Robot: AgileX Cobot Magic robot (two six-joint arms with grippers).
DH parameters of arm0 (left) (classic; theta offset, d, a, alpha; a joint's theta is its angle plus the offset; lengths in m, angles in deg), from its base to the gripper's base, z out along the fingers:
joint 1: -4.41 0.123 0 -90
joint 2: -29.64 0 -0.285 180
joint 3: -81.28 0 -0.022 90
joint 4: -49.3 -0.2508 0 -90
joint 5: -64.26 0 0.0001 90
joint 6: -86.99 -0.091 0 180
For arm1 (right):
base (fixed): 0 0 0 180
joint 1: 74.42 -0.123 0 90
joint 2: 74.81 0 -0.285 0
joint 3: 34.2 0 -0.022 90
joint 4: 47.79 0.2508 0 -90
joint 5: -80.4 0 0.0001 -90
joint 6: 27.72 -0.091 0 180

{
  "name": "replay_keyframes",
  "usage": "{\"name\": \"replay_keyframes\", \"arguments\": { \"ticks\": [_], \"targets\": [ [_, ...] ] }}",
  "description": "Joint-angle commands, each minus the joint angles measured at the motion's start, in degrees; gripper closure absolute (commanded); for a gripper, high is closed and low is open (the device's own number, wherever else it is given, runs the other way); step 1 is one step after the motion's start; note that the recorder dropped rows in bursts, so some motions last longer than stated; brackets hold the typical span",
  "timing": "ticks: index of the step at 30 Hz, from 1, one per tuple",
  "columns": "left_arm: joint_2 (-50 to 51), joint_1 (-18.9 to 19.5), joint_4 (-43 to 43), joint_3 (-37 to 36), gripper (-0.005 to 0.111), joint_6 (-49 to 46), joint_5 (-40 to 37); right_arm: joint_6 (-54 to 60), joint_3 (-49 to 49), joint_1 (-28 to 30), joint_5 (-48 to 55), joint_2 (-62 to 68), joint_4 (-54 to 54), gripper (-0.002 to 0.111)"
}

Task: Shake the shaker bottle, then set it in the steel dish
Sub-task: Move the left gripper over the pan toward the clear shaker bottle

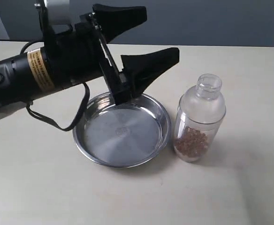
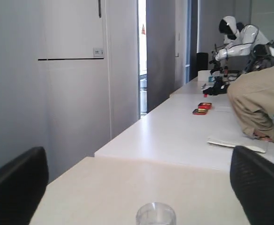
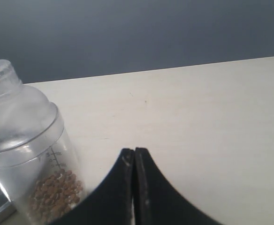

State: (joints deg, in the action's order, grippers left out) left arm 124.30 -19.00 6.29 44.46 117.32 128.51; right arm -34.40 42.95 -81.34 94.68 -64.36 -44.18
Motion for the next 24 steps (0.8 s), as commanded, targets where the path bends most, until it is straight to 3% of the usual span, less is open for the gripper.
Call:
{"name": "replay_keyframes", "arguments": {
  "ticks": [1,10,18,24],
  "targets": [
    [5.04,-0.22,-4.03,1.80,0.001,2.21,3.49,0.00,0.07,0.08,-0.70,0.30,0.16,0.109],
    [21.39,-3.82,-0.27,10.88,0.001,2.36,5.71,0.00,0.07,0.08,-0.70,0.30,0.16,0.109],
    [28.65,-6.89,-0.12,18.64,0.001,4.57,5.71,0.00,0.07,0.08,-0.82,0.30,0.16,0.109],
    [32.29,-7.45,0.31,19.90,0.001,5.12,5.71,0.00,0.07,0.08,-0.82,0.30,0.16,0.109]
  ]
}}
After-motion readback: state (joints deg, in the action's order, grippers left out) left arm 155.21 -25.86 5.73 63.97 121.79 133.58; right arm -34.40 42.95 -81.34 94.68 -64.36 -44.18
